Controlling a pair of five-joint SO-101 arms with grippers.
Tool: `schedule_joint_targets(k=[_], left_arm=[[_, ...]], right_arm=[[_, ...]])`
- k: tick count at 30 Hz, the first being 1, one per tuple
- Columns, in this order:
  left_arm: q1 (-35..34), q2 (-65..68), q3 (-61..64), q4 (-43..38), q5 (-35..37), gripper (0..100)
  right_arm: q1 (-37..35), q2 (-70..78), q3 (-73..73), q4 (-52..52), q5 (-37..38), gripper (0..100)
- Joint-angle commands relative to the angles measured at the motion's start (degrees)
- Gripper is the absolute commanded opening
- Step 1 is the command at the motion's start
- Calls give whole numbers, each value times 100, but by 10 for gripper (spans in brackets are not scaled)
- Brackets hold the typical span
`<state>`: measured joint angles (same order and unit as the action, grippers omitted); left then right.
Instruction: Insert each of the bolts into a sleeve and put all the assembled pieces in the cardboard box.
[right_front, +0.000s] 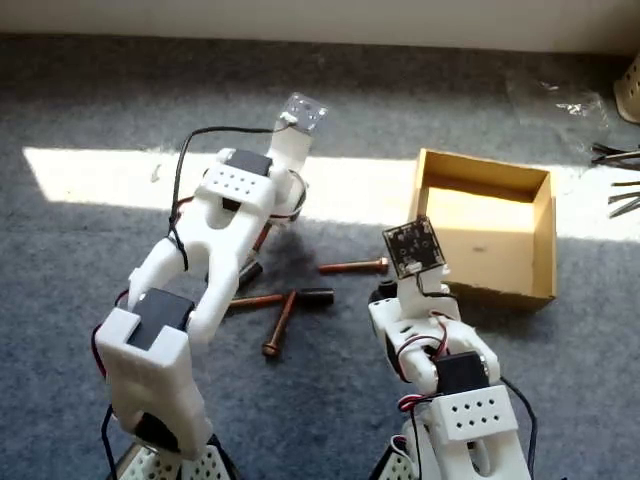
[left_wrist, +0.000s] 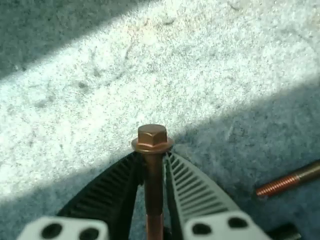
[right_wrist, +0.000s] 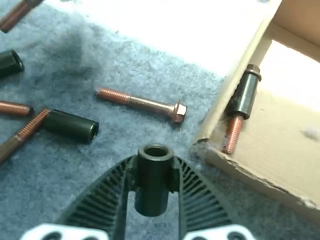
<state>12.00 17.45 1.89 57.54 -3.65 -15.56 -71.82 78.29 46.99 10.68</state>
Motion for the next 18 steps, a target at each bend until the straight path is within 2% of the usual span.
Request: schedule_joint_targets(k=[1,11,18], left_arm=[[-48,-822,-312,141,-35,14],[-22,-1191,-453,141,-9,12],[-40,-2440,-514,193,-9,11]], right_arm=[[-31,-110,-84,-136,70,5],[-40,-110,-75,-163,70,5],[-40,-110,-66,-251,70,5]])
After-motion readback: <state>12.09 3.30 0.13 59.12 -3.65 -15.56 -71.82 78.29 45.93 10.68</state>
